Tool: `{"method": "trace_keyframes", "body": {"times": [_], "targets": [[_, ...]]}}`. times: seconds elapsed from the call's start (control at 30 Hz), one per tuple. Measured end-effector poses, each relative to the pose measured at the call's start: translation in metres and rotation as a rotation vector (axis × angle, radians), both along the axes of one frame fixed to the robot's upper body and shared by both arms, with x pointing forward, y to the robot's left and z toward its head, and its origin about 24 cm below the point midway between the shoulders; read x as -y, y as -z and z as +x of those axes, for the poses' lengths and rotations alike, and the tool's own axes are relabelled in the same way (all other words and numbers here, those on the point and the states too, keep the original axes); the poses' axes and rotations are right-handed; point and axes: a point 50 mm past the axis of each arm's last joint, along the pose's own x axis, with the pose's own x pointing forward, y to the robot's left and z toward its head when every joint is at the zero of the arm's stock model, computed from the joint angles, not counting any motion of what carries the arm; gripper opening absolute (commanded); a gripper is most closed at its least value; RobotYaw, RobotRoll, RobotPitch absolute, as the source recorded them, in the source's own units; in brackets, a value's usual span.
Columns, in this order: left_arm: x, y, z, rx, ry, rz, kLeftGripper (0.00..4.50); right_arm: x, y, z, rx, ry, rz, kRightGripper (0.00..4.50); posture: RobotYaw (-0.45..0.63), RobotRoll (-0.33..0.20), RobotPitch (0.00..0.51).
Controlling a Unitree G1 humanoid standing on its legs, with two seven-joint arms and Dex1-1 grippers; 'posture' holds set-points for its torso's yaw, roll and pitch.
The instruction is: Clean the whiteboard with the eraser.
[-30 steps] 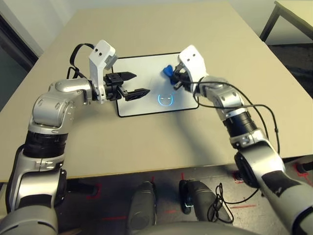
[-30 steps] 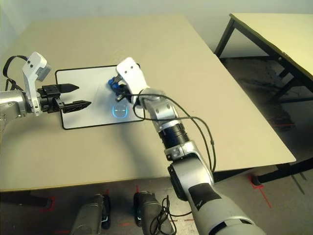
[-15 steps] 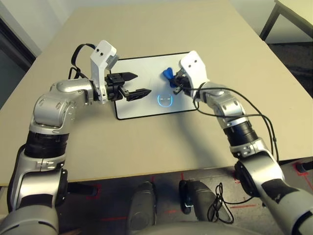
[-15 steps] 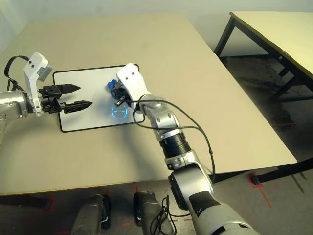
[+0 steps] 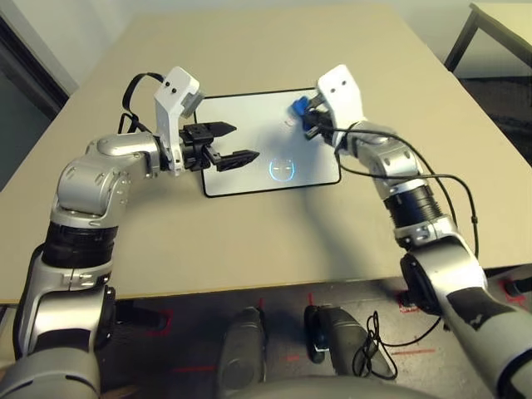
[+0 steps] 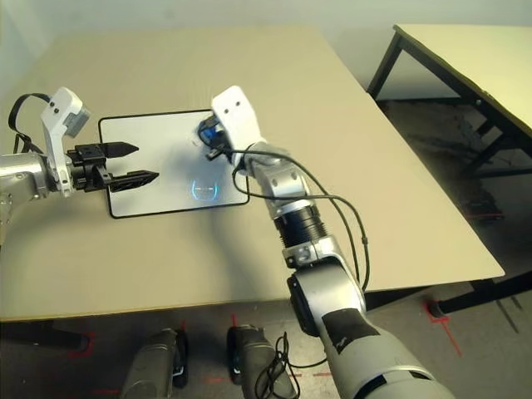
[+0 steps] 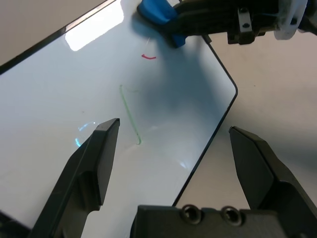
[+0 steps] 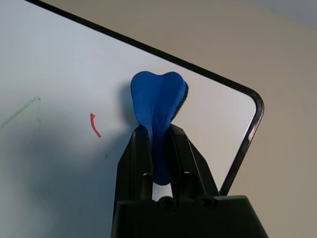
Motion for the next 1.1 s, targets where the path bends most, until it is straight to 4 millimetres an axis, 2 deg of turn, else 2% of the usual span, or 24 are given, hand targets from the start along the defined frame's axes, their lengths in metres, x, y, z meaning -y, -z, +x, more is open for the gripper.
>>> {"method": "trace_keyframes", "body": {"times": [0.33, 0.53, 0.67, 0.77, 0.9, 1.1], "targets": [[0.001, 0.000, 0.000, 0.001, 0.003, 0.000, 4.50, -0.028, 0.031, -0.035, -0.087, -0.167, -0.035, 0.33, 0.11, 0.000, 0.155], [0.001, 0.000, 0.000, 0.000, 0.003, 0.000, 4.50, -0.029, 0.025, -0.029, -0.080, -0.159, -0.039, 0.33, 0.11, 0.000, 0.159], [0.001, 0.000, 0.000, -0.001, 0.005, -0.002, 4.50, -0.017, 0.001, -0.007, -0.014, -0.056, 0.000, 0.33, 0.11, 0.000, 0.161], [0.001, 0.000, 0.000, -0.003, 0.005, -0.002, 4.50, -0.010, -0.007, 0.000, 0.022, -0.011, 0.028, 0.33, 0.11, 0.000, 0.164], [0.001, 0.000, -0.001, -0.003, 0.004, -0.003, 4.50, -0.014, -0.006, -0.002, 0.031, -0.032, 0.032, 0.33, 0.12, 0.000, 0.165], [0.001, 0.001, -0.001, -0.006, 0.001, -0.003, 4.50, -0.030, 0.020, -0.027, -0.038, -0.155, 0.001, 0.33, 0.12, 0.000, 0.166]]}}
